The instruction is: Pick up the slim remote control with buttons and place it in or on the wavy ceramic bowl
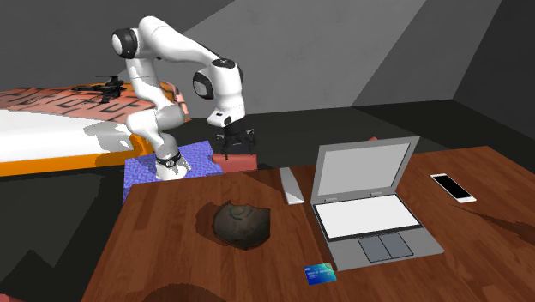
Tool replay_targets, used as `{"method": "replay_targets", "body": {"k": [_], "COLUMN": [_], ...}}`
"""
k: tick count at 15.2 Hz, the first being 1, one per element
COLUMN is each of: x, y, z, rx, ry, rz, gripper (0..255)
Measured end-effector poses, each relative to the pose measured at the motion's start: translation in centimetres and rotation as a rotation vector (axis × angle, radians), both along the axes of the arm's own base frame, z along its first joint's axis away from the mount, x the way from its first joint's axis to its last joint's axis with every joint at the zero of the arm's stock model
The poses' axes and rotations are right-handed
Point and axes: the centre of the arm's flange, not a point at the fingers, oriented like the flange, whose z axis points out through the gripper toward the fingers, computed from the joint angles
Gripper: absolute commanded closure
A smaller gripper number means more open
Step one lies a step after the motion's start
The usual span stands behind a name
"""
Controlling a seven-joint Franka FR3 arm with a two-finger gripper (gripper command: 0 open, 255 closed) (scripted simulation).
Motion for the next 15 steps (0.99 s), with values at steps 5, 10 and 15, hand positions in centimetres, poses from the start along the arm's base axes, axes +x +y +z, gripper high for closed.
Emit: {"method": "replay_targets", "body": {"k": [5,10,15], "x": [2.5,5.0,7.8], "y": [5.6,11.2,16.4], "z": [-3.2,-5.8,-9.6], "rx": [-0.010,-0.019,-0.028], "ry": [0.018,0.036,0.054], "rz": [-0.013,-0.027,-0.042], "gripper": [0,0,0]}}
